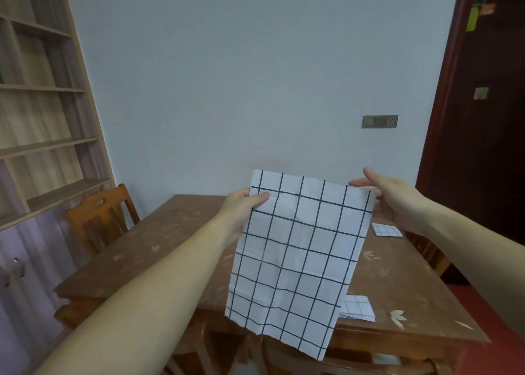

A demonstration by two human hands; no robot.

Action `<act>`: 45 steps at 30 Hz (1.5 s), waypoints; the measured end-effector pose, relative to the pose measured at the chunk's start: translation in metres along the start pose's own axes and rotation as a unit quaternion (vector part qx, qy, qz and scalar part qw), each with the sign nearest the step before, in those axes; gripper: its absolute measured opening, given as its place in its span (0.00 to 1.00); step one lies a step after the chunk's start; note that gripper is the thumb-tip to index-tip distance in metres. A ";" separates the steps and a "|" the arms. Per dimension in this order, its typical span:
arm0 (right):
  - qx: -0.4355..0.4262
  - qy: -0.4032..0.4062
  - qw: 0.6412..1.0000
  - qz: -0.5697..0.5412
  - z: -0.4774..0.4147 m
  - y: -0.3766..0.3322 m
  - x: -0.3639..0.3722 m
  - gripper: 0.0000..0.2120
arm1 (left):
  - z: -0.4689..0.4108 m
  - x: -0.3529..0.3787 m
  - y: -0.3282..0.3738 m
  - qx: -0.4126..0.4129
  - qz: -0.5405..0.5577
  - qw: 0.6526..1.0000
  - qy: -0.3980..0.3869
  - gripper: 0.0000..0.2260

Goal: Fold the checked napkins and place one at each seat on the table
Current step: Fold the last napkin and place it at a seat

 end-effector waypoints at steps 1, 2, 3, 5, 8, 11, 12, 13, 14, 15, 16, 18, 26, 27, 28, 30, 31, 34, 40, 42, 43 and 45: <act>0.009 -0.019 1.000 -0.005 0.000 0.005 0.002 0.17 | 0.000 0.001 0.001 0.000 0.003 1.000 -0.001 0.04; 0.018 -0.037 0.999 -0.005 0.001 0.009 0.006 0.15 | -0.001 0.001 0.001 0.003 0.005 1.000 -0.002 0.04; 0.023 -0.041 0.999 0.000 0.001 0.014 0.007 0.11 | -0.001 0.002 0.002 0.004 0.009 1.000 -0.003 0.03; 0.029 -0.039 0.999 0.000 0.002 0.019 0.008 0.07 | -0.002 0.001 0.004 0.005 0.018 1.000 -0.002 0.04; 0.011 -0.034 0.998 -0.053 0.000 0.014 0.005 0.11 | -0.005 0.001 0.010 0.014 0.037 0.999 0.006 0.05; 0.022 -0.072 0.997 -0.015 0.001 0.016 0.013 0.17 | -0.008 -0.001 0.021 0.039 0.058 0.997 0.023 0.04; 0.034 -0.077 0.996 0.039 0.003 0.020 0.017 0.17 | -0.010 -0.001 0.023 0.045 0.063 0.997 0.027 0.04; 0.041 -0.074 0.993 0.078 0.001 0.025 0.016 0.18 | -0.011 0.000 0.025 0.045 0.073 0.996 0.026 0.04; 0.049 -0.069 0.993 0.087 0.000 0.029 0.015 0.20 | -0.012 0.000 0.026 0.046 0.083 0.995 0.022 0.05; 0.054 -0.056 0.994 0.078 -0.001 0.030 0.015 0.21 | -0.014 0.000 0.024 0.040 0.101 0.994 0.014 0.06; 0.048 -0.041 0.996 0.063 0.000 0.028 0.015 0.25 | -0.014 0.000 0.021 0.030 0.108 0.994 0.004 0.09; 0.047 -0.033 0.997 0.054 -0.001 0.025 0.015 0.30 | -0.013 0.000 0.009 0.003 0.084 0.996 -0.018 0.16; 0.055 -0.011 0.998 0.001 0.003 0.027 0.007 0.08 | 0.000 0.011 -0.041 -0.054 -0.139 0.983 -0.109 0.06; 0.064 -0.015 0.998 0.005 0.003 0.031 0.007 0.08 | -0.001 0.012 -0.040 -0.045 -0.138 0.984 -0.100 0.05; 0.069 -0.022 0.997 0.029 0.003 0.034 0.006 0.06 | -0.002 0.013 -0.038 -0.037 -0.132 0.986 -0.091 0.05; 0.097 -0.058 0.989 0.091 0.005 0.047 0.010 0.04 | -0.002 0.014 -0.035 -0.031 -0.115 0.990 -0.075 0.03; 0.112 -0.079 0.985 0.107 0.006 0.053 0.013 0.06 | -0.002 0.014 -0.033 -0.029 -0.110 0.991 -0.071 0.03; 0.121 -0.064 0.985 0.108 -0.001 0.065 0.007 0.10 | -0.002 0.012 -0.031 -0.026 -0.106 0.992 -0.056 0.02; 0.100 0.013 0.993 0.056 -0.017 0.069 -0.007 0.20 | 0.002 0.006 -0.028 -0.020 -0.093 0.995 -0.016 0.02; 0.093 0.036 0.995 0.029 -0.018 0.069 -0.008 0.21 | 0.003 0.003 -0.028 -0.020 -0.095 0.995 -0.004 0.02; 0.091 0.052 0.994 0.021 -0.019 0.070 -0.010 0.23 | 0.003 0.002 -0.028 -0.022 -0.097 0.995 0.002 0.03; 0.078 0.076 0.994 -0.005 -0.019 0.070 -0.011 0.26 | 0.003 -0.001 -0.028 -0.027 -0.100 0.995 0.014 0.04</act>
Point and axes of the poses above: each hand's wrist, its own z-axis away from the middle knuckle, its own x-axis out of the palm, y = z × x, the point moved 7 cm from there along -z, towards the middle knuckle, and after that the axes turned 4 degrees about x, right-handed, at the moved point
